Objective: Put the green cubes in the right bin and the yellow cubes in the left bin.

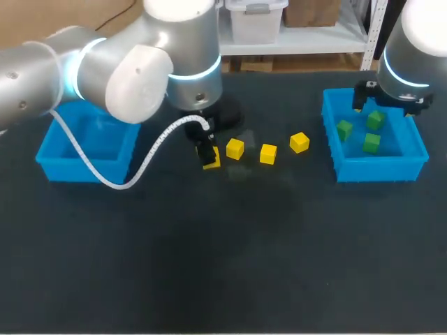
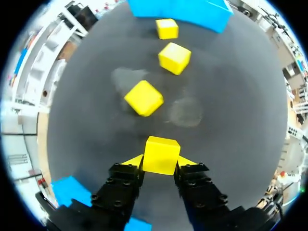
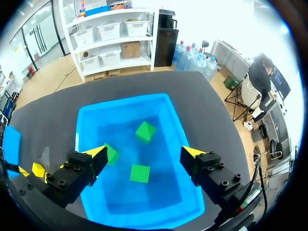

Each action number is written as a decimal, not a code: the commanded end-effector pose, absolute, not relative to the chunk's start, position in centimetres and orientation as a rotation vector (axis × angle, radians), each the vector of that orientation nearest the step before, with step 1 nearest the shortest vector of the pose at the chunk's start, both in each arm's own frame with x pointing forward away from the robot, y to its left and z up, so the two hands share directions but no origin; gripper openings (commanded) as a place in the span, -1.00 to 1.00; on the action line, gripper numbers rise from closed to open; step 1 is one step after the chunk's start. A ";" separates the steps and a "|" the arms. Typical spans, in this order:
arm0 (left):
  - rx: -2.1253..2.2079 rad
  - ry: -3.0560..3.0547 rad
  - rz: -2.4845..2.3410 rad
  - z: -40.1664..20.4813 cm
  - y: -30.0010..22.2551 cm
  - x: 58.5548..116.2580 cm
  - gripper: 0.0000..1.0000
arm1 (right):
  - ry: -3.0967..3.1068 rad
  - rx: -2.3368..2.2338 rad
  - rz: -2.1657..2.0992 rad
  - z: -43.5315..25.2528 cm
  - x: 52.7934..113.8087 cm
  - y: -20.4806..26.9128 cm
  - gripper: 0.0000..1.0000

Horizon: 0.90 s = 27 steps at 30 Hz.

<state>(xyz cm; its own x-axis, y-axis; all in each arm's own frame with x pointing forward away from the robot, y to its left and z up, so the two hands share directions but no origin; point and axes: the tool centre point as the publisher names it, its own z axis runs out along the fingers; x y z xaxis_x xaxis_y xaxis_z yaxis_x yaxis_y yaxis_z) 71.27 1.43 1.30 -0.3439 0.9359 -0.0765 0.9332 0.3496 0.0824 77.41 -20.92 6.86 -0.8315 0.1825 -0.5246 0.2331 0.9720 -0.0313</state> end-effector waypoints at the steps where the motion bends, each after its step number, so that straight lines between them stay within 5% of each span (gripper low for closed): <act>1: 1.610 2.487 0.057 3.8 4.0 71.2 -1.00 | 2.568 0.295 -0.126 6.8 77.1 -21.0 1.00; 12: 0.816 2.600 0.143 10.9 17.0 77.8 -1.00 | 2.568 0.295 -0.126 6.8 77.1 -21.0 1.00; 25: 0.694 2.746 0.221 7.7 23.9 75.6 -1.00 | 2.568 0.295 -0.126 6.8 77.1 -21.0 1.00; 26: 0.701 2.747 0.227 7.4 23.9 75.4 -0.55 | 2.568 0.295 -0.126 6.8 77.1 -21.0 1.00; 27: 0.708 2.750 0.223 7.3 23.8 75.3 0.80 | 2.568 0.295 -0.126 6.8 77.1 -21.0 1.00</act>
